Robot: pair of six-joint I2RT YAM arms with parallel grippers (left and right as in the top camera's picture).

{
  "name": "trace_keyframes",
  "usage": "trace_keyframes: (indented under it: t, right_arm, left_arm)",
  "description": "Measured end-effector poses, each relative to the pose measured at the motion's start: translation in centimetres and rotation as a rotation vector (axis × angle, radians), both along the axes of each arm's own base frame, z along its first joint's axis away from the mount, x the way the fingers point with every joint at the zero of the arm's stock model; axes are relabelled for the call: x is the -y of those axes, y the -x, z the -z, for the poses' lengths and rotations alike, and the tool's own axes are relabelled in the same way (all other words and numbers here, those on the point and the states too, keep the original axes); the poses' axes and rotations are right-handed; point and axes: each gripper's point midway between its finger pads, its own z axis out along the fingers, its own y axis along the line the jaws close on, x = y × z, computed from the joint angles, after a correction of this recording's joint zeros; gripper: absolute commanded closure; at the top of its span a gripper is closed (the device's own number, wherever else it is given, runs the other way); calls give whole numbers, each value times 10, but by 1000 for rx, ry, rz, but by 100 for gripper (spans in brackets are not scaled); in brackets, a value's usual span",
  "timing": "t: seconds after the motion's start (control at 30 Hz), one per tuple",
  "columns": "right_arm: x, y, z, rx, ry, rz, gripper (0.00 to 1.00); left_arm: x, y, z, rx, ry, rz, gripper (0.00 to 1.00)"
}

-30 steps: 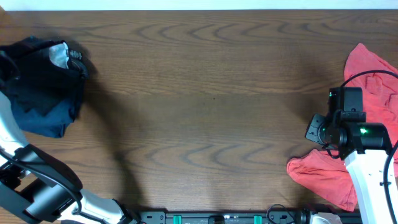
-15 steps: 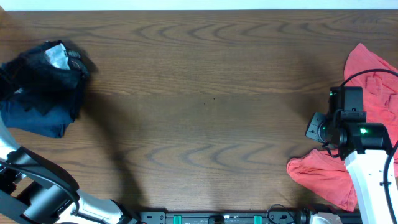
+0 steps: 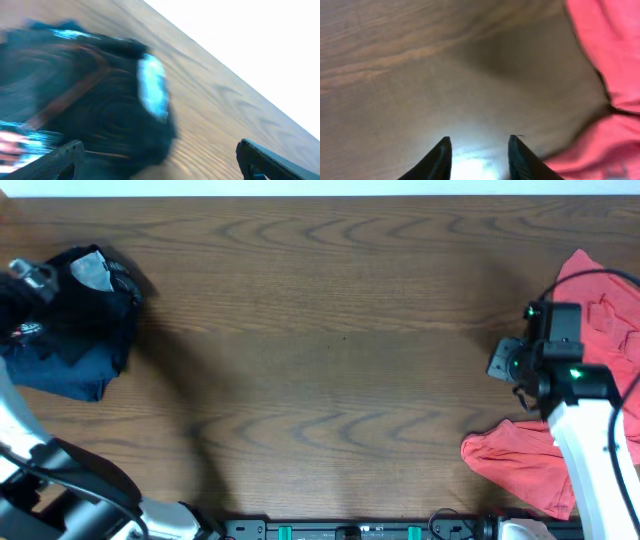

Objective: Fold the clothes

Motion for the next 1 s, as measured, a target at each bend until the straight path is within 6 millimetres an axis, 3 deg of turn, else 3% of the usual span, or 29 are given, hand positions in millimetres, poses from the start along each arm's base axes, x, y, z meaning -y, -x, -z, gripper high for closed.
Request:
trace_keyframes:
  t: [0.17,0.3,0.5,0.63,0.7,0.83,1.0]
  right_arm:
    - [-15,-31,15,31,-47,-96,36]
    - [-22,-50,19,70,-63,-147,1]
    - [-26,-53,25,62,-49,-216,1]
    - [-27,-35,28,1,-61,-217,1]
    - [-27,-29,18,15,-69,-202,1]
    - [-26,-19,-26,141,-67,-174,1]
    - [-16,7,-89,336,-11,-118,1]
  left_arm:
    - [78,-19,7,-47,49,192,2]
    - [149,-22,27,-176,7,339,2]
    - [218,15,63,-461,-120,466,2]
    - [238,53,75,-631,-136,522,2]
    - [241,72,78,-714,-129,527,2]
    - [234,90,79,-796,-152,499,2]
    - [228,89,61,-644,-228,451,2]
